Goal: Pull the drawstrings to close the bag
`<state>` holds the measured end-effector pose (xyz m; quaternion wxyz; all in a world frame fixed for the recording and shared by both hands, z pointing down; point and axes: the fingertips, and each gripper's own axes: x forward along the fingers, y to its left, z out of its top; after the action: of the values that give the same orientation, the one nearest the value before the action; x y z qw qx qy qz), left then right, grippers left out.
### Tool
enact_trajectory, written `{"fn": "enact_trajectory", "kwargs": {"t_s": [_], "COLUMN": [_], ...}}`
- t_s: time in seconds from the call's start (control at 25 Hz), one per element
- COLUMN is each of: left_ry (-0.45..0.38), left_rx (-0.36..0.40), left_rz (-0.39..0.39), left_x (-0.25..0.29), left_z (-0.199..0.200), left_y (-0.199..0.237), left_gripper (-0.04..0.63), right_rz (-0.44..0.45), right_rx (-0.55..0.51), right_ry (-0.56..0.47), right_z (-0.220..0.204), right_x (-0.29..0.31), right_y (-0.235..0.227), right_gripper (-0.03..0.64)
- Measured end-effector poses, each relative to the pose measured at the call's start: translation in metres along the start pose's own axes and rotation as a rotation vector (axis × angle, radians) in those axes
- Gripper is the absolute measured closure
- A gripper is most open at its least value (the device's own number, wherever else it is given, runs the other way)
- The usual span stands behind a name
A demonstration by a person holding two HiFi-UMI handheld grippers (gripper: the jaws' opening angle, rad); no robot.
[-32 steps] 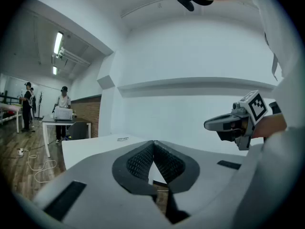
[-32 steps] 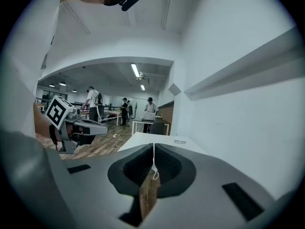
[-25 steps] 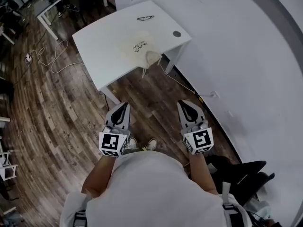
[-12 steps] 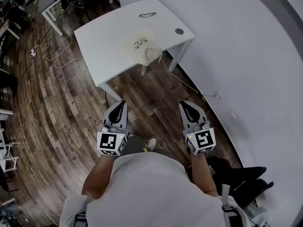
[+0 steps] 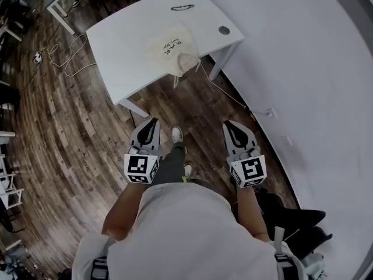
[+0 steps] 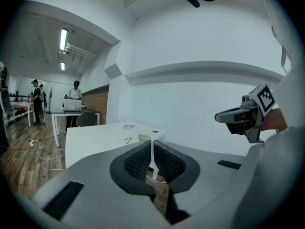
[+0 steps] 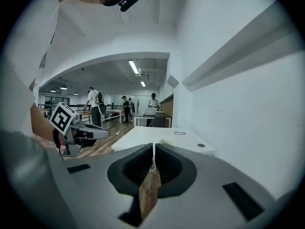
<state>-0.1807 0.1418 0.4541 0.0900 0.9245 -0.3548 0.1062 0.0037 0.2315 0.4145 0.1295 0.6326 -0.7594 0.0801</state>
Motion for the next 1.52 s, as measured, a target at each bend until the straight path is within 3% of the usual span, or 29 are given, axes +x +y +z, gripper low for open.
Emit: {"fn": "enact_trajectory", "kwargs": {"t_s": [0.48, 0.72, 0.92, 1.32, 1.44, 1.52], "left_ry": [0.067, 0.102, 0.179, 0.3, 0.32, 0.312], "left_rx": [-0.087, -0.106, -0.102, -0.093, -0.101, -0.108], "left_rz": [-0.052, -0.066, -0.051, 0.056, 0.108, 0.151], "left_x": [0.154, 0.2, 0.216, 0.261, 0.278, 0.291], "left_z": [-0.011, -0.019, -0.042, -0.096, -0.12, -0.139], "left_y": [0.061, 0.084, 0.103, 0.109, 0.104, 0.103], "left_gripper": [0.577, 0.577, 0.577, 0.571, 0.516, 0.485], "right_rz": [0.008, 0.005, 0.018, 0.147, 0.219, 0.252], "right_rx": [-0.072, -0.105, -0.082, -0.203, -0.268, -0.304], "right_ry": [0.089, 0.141, 0.203, 0.358, 0.395, 0.417], "right_z": [0.032, 0.032, 0.013, -0.05, -0.087, -0.115], "right_x": [0.137, 0.191, 0.219, 0.283, 0.311, 0.329], "right_y": [-0.086, -0.107, -0.123, -0.171, -0.185, -0.195], "right_gripper": [0.577, 0.577, 0.577, 0.575, 0.567, 0.505]}}
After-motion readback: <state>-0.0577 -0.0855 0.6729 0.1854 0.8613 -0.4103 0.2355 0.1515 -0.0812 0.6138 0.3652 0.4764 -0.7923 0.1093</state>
